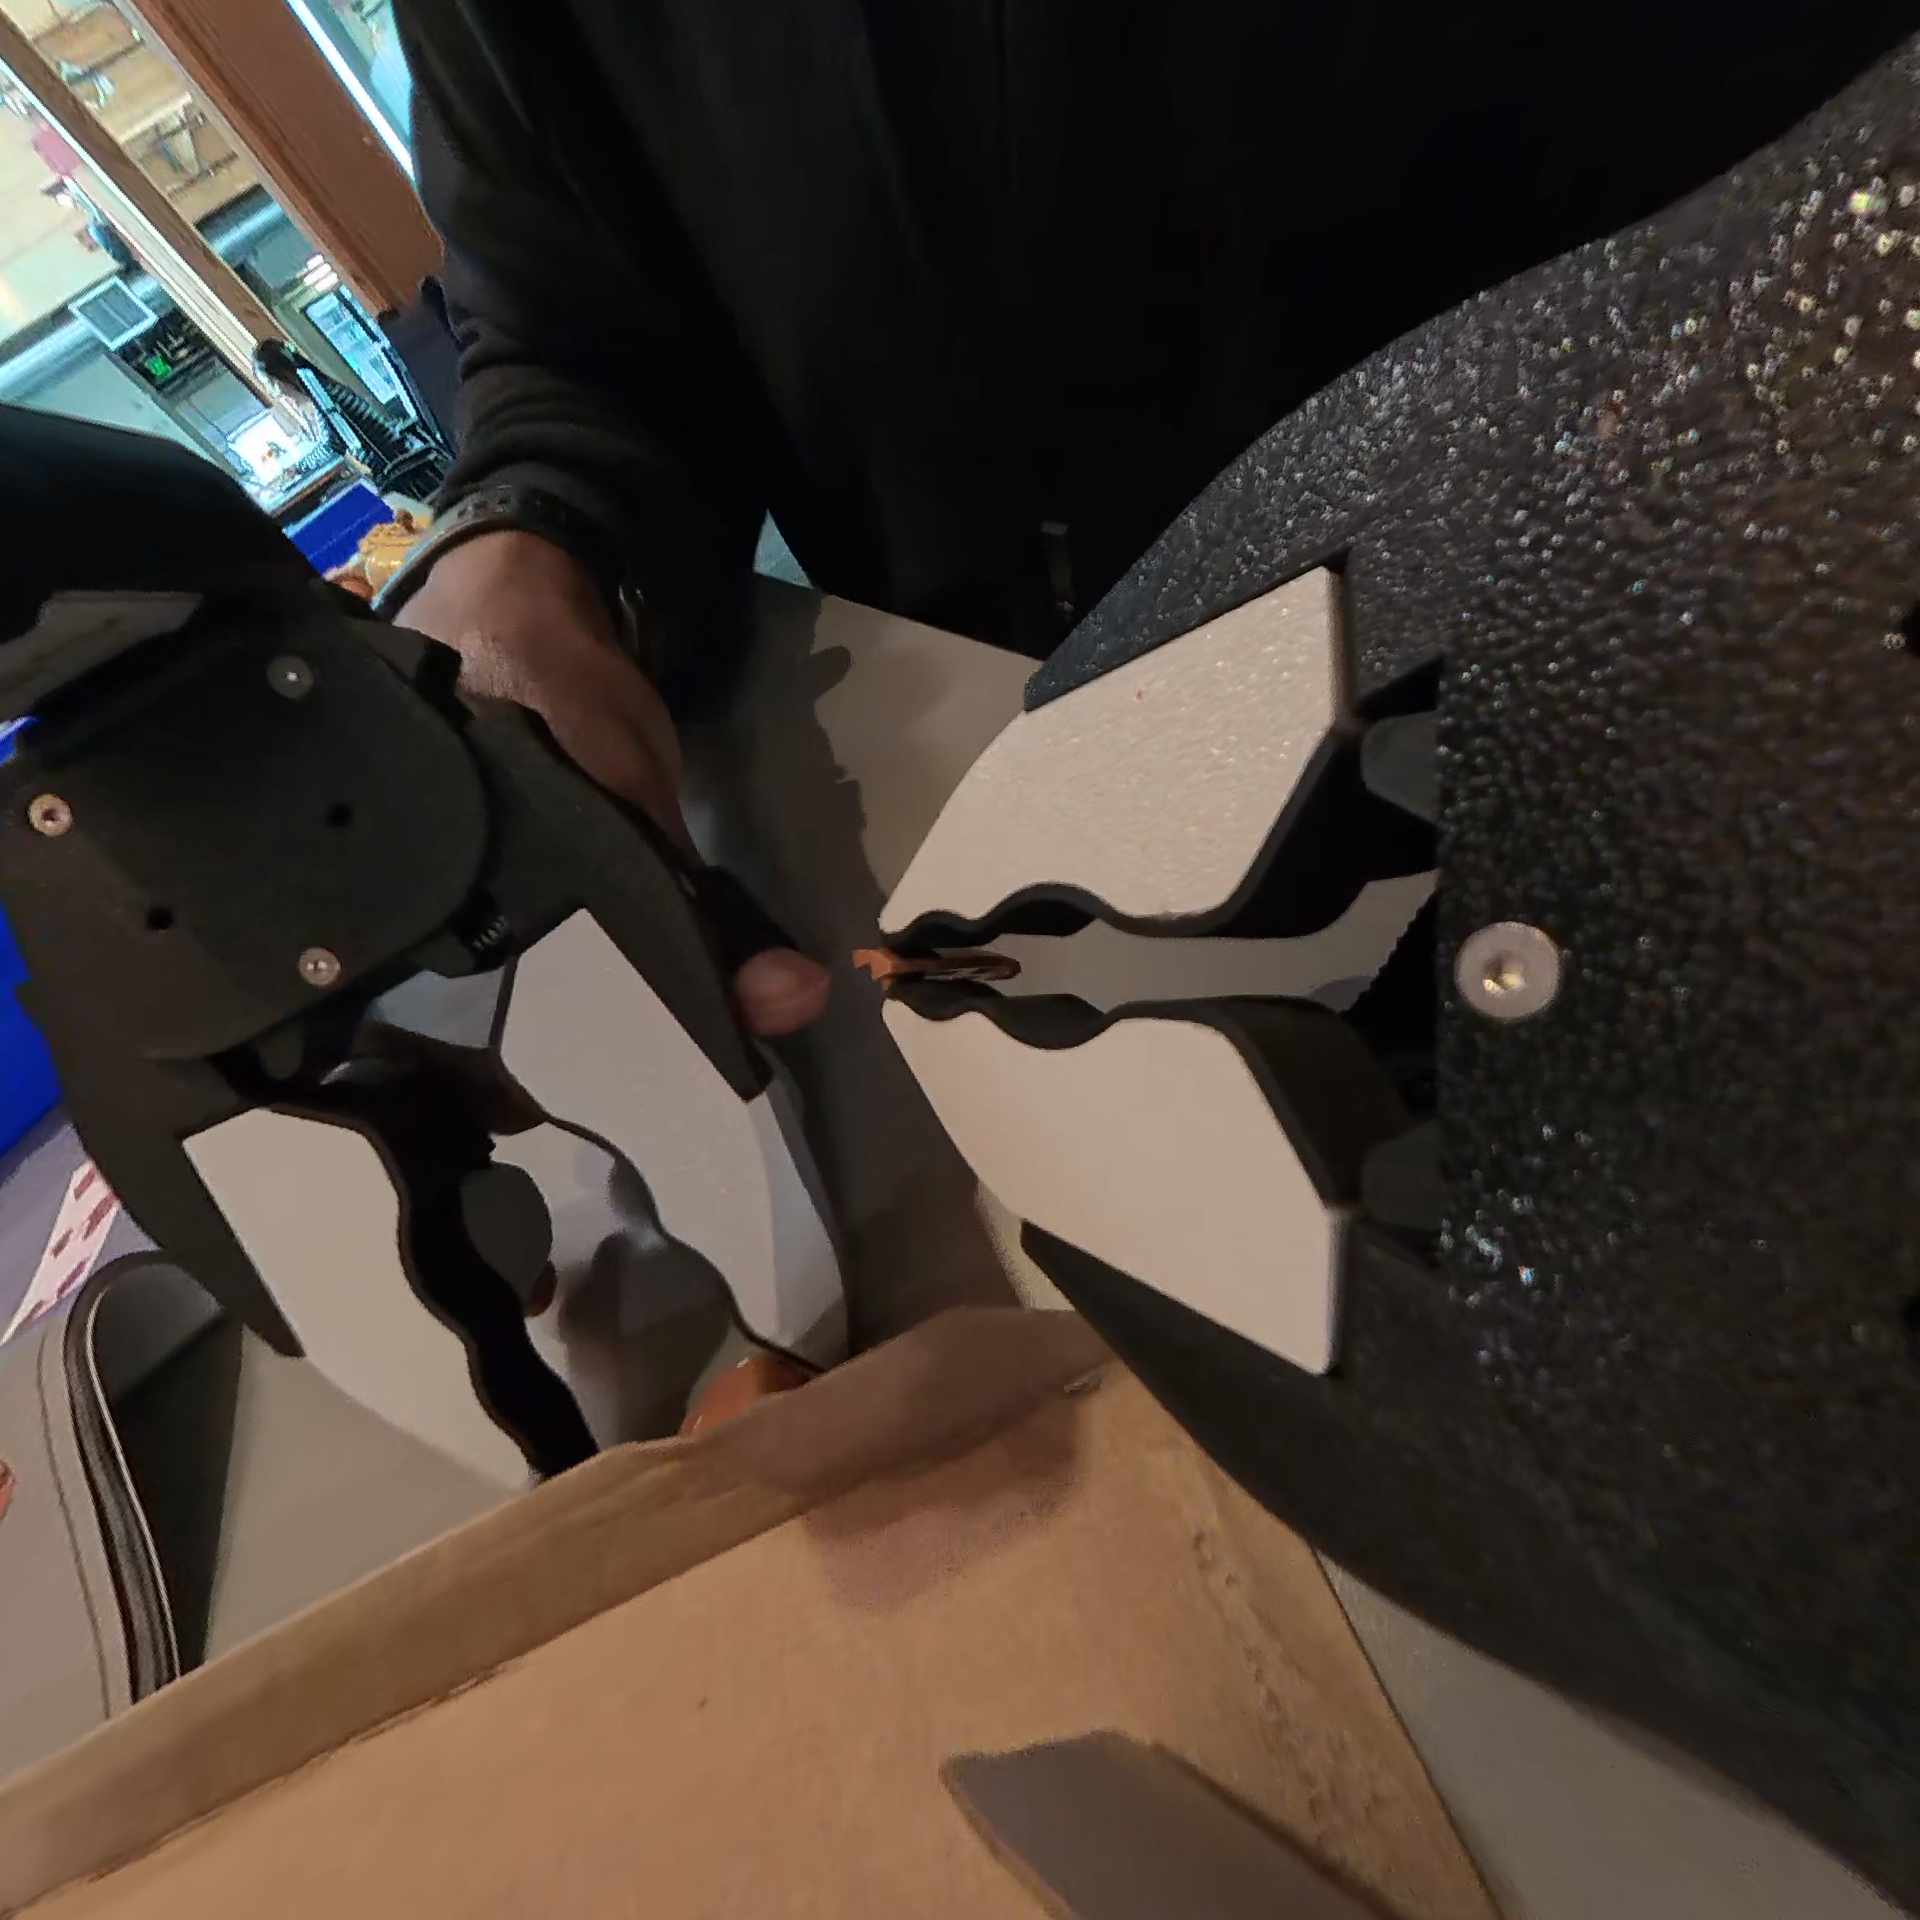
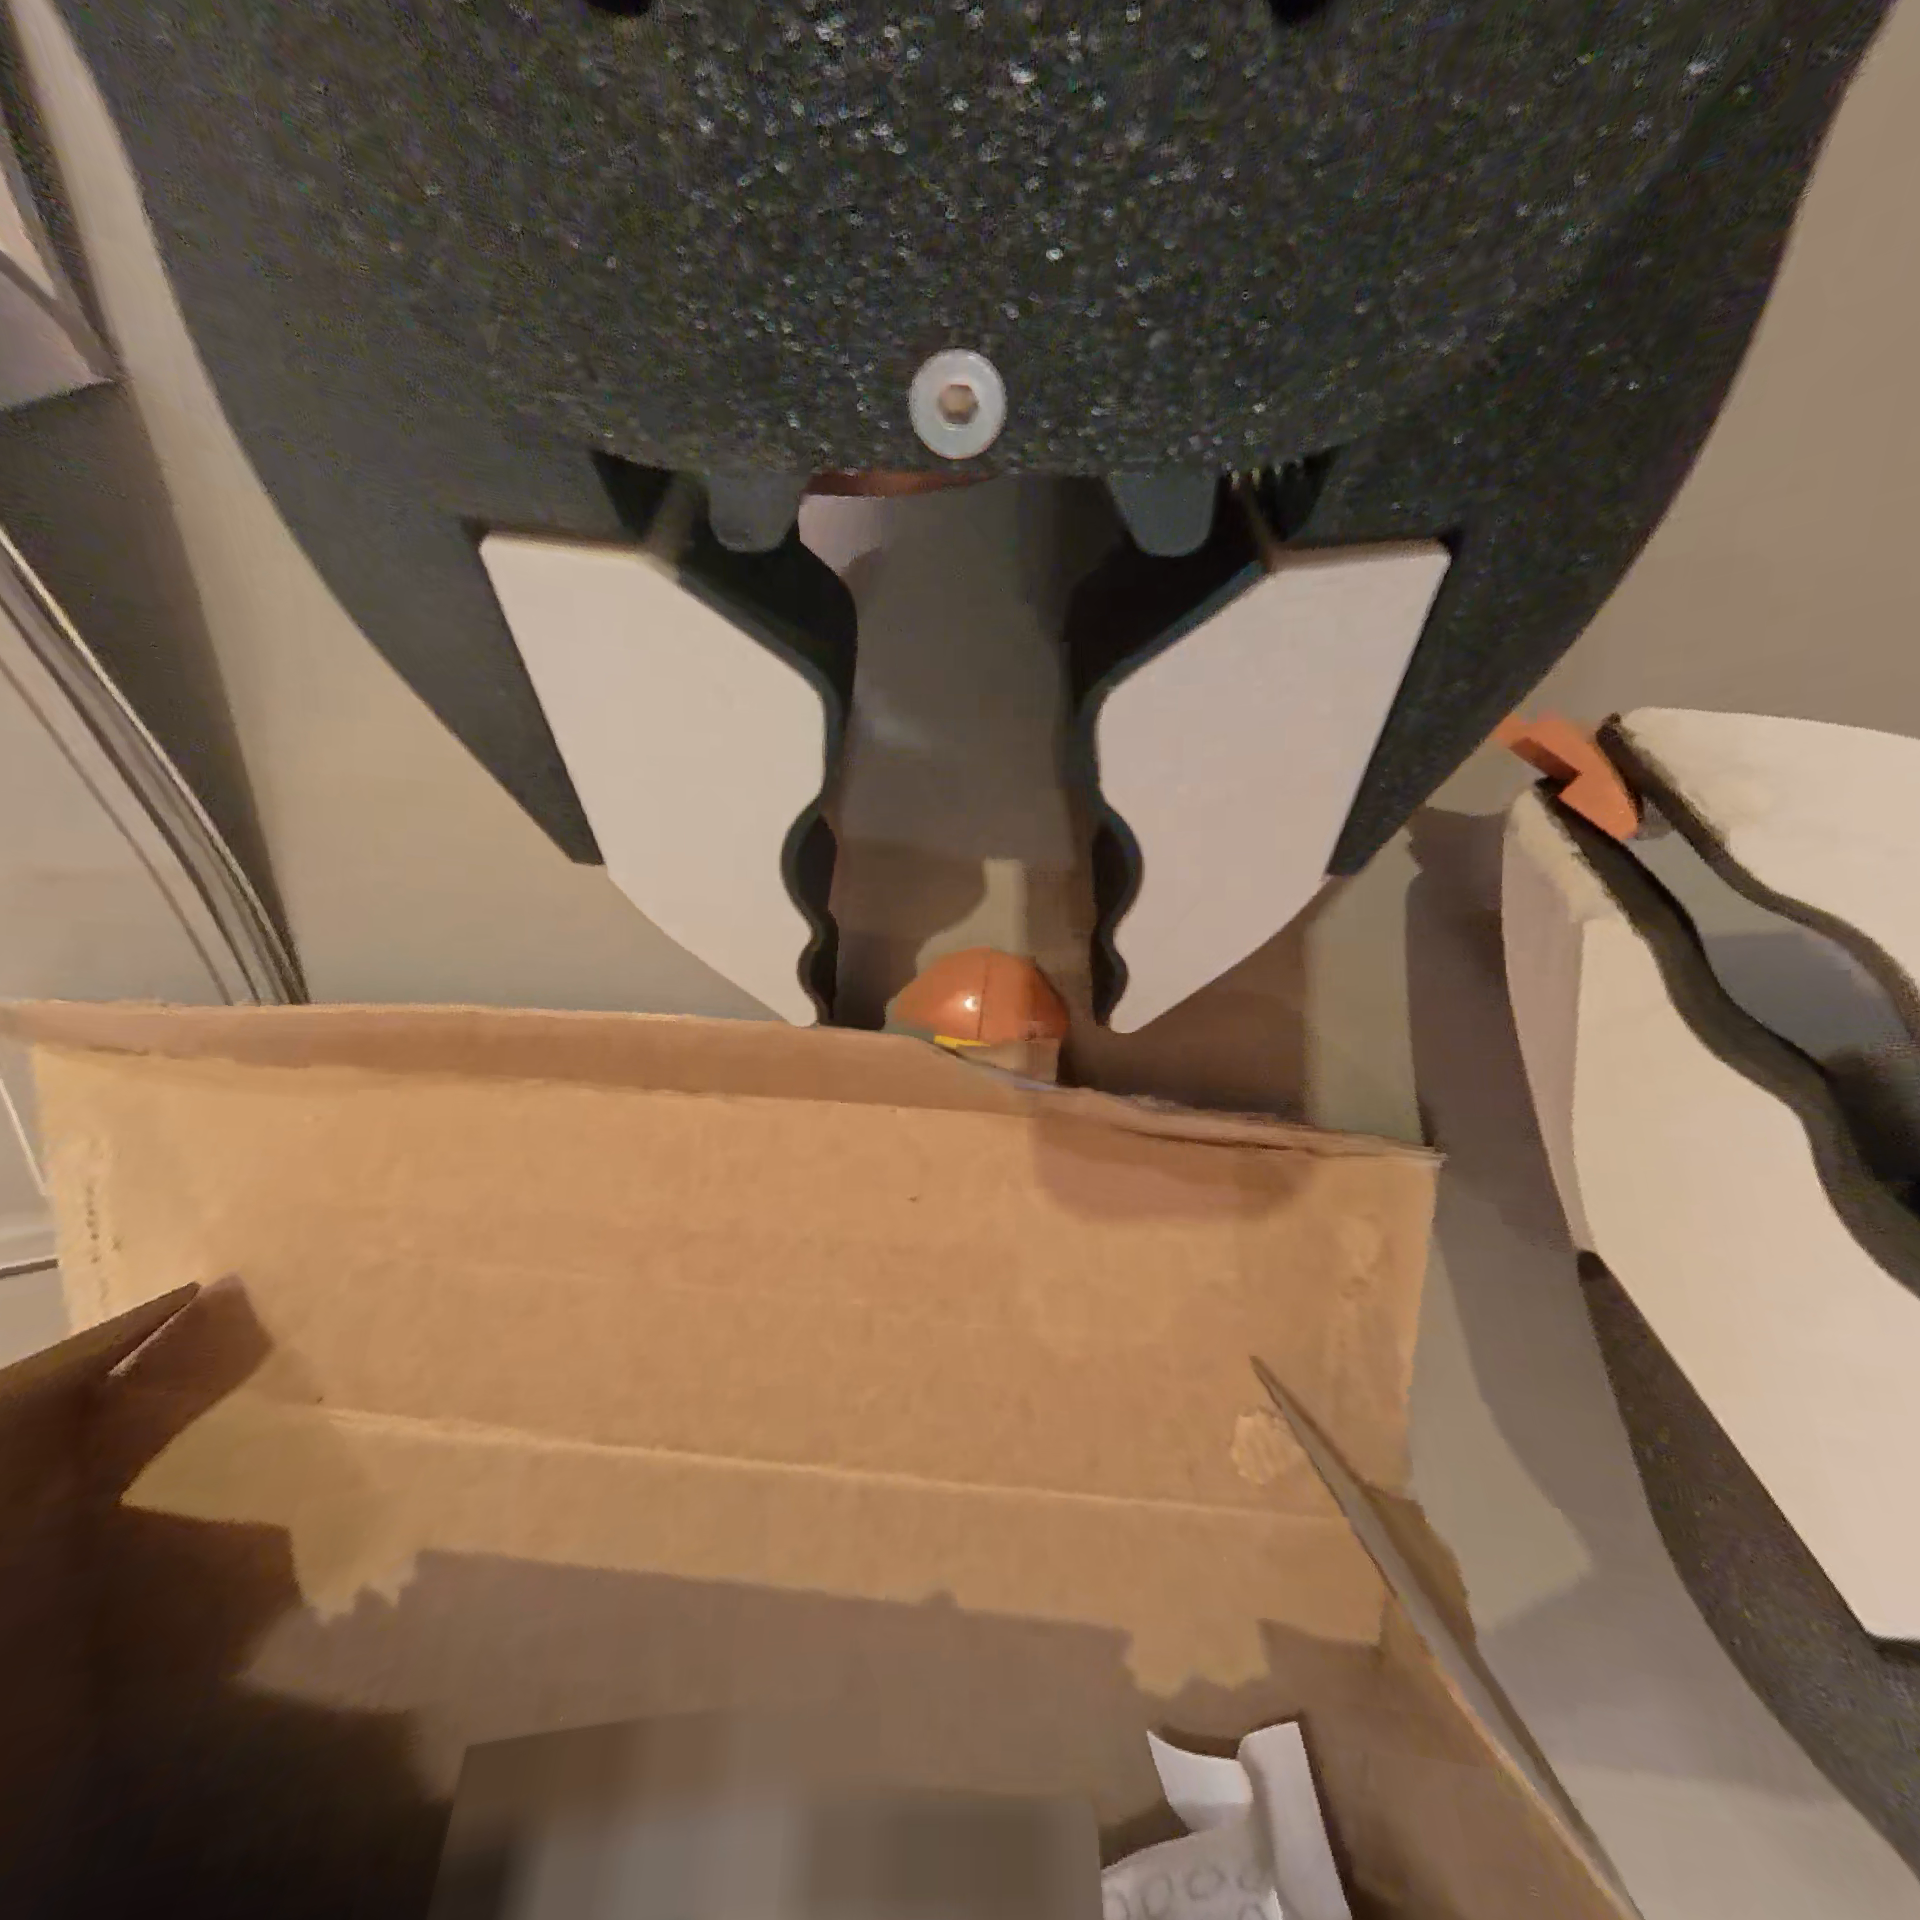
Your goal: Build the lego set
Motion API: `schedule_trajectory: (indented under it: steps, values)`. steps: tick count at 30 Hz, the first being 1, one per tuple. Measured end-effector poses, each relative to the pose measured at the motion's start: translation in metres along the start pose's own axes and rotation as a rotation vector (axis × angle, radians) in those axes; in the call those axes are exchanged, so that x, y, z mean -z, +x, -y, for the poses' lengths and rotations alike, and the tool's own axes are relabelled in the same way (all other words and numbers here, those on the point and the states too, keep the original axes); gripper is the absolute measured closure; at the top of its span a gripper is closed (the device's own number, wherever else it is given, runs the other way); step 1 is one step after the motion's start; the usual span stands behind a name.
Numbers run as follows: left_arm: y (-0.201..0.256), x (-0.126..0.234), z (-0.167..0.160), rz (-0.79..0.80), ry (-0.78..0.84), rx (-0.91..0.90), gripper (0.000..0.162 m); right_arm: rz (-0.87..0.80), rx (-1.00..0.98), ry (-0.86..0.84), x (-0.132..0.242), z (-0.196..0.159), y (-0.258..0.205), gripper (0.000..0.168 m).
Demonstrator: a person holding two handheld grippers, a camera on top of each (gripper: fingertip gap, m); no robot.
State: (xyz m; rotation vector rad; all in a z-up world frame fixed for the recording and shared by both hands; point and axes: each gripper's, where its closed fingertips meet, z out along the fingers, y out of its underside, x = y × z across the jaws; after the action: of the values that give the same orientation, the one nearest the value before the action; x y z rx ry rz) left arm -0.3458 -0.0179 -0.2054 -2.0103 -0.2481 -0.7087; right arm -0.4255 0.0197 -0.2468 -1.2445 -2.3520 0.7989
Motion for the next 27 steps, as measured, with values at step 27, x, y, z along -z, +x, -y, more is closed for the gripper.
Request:
schedule_trajectory:
  steps: [27]
  values:
    - [0.023, -0.049, -0.003, -0.098, -0.219, -0.067, 0.157, 0.038, 0.728, 0.336, 0.084, -0.065, -0.045, 0.138]
